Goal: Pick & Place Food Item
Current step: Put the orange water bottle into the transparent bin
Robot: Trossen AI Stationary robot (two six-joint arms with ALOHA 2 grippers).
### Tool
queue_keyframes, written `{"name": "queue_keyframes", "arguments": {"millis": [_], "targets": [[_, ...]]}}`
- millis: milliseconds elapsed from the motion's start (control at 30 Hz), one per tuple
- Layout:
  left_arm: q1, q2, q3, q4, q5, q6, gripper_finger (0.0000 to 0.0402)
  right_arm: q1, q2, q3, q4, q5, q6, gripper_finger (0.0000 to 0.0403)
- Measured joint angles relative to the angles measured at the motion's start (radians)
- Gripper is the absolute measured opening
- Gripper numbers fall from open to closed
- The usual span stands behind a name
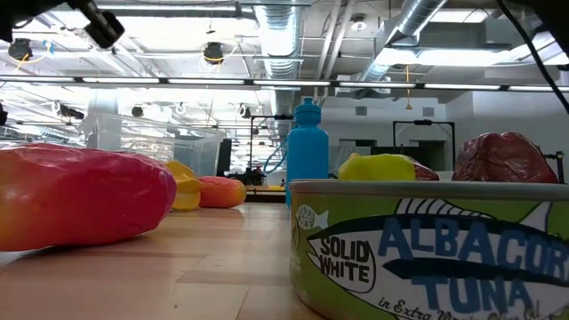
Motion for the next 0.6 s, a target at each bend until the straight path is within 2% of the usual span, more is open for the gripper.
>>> {"name": "queue_keyframes", "arguments": {"millis": [100, 233, 600], "targets": [[0.0, 0.001, 0.034, -0.133, 0.04, -0.031, 0.0, -0.001, 0.0, 0.0, 0.008, -0.007, 0.006, 0.005], [0.0, 0.001, 0.07, -0.288, 0.018, 0.0, 0.0, -0.002, 0.0, 0.0, 0.008, -0.014, 0.021, 0.005], [0.0, 0.001, 0.072, -0.293, 0.013, 0.007, 0.0, -0.002, 0.019, -0.001, 0.019, -0.04, 0.031, 0.0051]]}}
